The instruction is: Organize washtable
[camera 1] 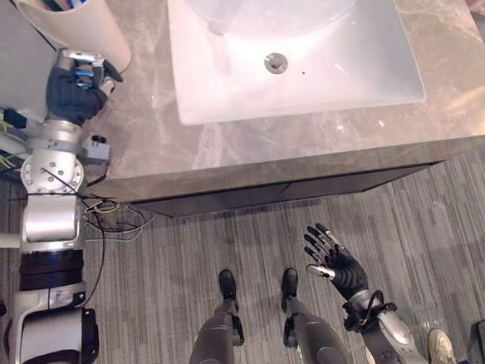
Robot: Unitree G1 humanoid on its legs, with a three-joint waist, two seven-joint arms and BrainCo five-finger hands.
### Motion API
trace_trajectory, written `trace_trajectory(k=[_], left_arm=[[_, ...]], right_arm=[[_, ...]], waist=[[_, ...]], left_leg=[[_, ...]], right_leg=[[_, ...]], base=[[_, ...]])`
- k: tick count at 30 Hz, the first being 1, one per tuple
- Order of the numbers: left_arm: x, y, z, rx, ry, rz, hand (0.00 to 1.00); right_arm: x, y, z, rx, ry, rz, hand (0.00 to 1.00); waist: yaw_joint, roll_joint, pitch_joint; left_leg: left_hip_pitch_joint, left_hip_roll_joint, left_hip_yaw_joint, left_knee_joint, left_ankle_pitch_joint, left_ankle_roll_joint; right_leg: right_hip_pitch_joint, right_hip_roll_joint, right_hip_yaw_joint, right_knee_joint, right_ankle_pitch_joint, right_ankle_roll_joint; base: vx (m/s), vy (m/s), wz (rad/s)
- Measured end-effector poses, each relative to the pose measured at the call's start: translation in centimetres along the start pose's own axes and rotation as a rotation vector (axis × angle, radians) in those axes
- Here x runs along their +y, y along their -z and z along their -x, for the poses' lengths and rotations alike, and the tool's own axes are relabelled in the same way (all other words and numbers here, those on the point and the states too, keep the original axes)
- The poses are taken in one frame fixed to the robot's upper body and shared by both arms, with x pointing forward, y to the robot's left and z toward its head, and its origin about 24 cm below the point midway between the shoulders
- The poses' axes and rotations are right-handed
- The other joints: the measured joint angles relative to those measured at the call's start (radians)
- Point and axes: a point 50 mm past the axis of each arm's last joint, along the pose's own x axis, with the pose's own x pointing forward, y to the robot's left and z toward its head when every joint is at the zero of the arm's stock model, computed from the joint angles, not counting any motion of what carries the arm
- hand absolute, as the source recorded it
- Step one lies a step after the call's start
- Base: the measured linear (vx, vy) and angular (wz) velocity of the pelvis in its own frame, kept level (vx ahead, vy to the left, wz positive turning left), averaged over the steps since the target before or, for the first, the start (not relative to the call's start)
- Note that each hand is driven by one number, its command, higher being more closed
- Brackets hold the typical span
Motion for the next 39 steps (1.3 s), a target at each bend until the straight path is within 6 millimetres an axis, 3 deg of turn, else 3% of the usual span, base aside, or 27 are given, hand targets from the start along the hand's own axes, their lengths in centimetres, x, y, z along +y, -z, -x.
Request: trace_trajectory(k=[9, 13, 20, 35, 39], left_arm=[[0.4, 1.5, 1.9, 0.055, -0.037, 0.026, 1.00], [0.2, 1.7, 2.0, 0.057, -0.052, 0.045, 1.00], [-0.6, 1.9, 2.0, 0.063, -0.074, 0.074, 1.00], [-2.1, 0.8, -1.5, 0.065, -0.076, 0.102, 1.00], [-2.2, -0.8, -3.0, 0.011, -0.090, 0.113, 1.00]], right_arm=[[-0.7, -0.2, 0.3, 0.010, 0.005, 0.022, 0.00], [-0.7, -0.2, 0.3, 0.016, 0.004, 0.021, 0.00], [-0.7, -0.1, 0.3, 0.020, 0.005, 0.019, 0.00], [-0.7, -0.1, 0.2, 0.022, 0.026, 0.021, 0.00], [-0.7, -0.1, 0.2, 0.026, 0.041, 0.032, 0.00]], waist=[[0.008, 0.003, -0.040], [0.018, 0.003, -0.041], [0.010, 0.003, -0.070], [-0.008, 0.001, -0.070], [-0.006, -0.005, -0.066]], left_leg=[[0.036, -0.007, -0.005, -0.018, 0.003, 0.003], [0.036, -0.009, -0.003, -0.036, 0.011, -0.002], [0.036, -0.009, -0.003, -0.038, 0.019, 0.003], [-0.020, -0.004, 0.013, -0.026, 0.020, -0.001], [-0.046, 0.002, 0.011, -0.015, 0.019, -0.003]], right_leg=[[0.029, -0.005, -0.024, 0.004, -0.013, -0.017], [0.022, -0.006, -0.027, 0.004, -0.020, -0.024], [0.019, -0.005, -0.027, 0.004, -0.019, -0.023], [-0.039, -0.003, 0.007, 0.000, -0.005, -0.007], [-0.054, 0.001, 0.012, -0.012, 0.010, -0.010]], base=[[0.02, 0.013, 0.03], [0.00, 0.000, 0.00], [0.05, 0.006, -0.01], [0.02, 0.003, -0.03], [0.02, -0.002, 0.01]])
